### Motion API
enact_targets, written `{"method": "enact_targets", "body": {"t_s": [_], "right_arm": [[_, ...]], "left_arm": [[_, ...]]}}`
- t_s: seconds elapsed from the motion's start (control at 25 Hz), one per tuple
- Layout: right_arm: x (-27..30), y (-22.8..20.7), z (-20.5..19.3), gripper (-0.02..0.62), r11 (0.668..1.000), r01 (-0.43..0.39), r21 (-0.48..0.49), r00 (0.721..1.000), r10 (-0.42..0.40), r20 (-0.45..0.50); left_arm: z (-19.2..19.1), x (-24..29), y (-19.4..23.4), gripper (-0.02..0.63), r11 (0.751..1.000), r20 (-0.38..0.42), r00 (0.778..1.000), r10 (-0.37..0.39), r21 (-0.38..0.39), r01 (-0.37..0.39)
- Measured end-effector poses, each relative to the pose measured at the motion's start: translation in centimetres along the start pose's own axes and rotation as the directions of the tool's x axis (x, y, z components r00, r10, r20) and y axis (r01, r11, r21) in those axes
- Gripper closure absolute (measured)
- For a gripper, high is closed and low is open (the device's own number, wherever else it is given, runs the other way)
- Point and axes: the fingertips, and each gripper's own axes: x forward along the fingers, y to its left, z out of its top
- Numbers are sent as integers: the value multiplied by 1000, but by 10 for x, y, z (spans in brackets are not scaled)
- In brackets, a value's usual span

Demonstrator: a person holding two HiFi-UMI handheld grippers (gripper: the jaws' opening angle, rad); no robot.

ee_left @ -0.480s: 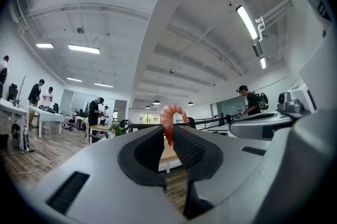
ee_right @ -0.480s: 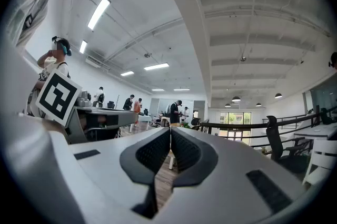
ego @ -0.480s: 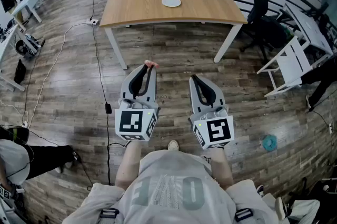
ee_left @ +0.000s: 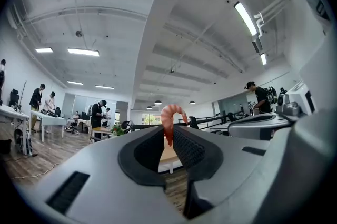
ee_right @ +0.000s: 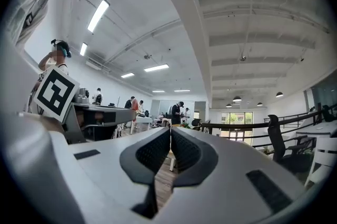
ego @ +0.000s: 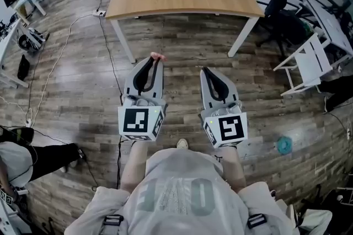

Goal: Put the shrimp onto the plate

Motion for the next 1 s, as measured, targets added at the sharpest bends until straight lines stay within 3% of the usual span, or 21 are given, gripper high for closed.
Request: {"method": "enact_targets", "body": {"t_s": [0.48, 0.64, 1.0], "right_arm": [[-4, -44, -31, 574, 997, 26, 74, 1000, -25, -16], [-3, -48, -39, 574, 994, -3, 108, 1000, 7, -30], [42, -83, -59, 574, 994, 23, 105, 998, -17, -61]], "left_arm": [[-7, 19, -4, 549, 998, -1, 999, 43, 36, -43], [-9, 24, -7, 549, 998, 0, 999, 43, 38, -43], [-30, 84, 11, 549, 999, -7, 999, 36, 28, -36]]}}
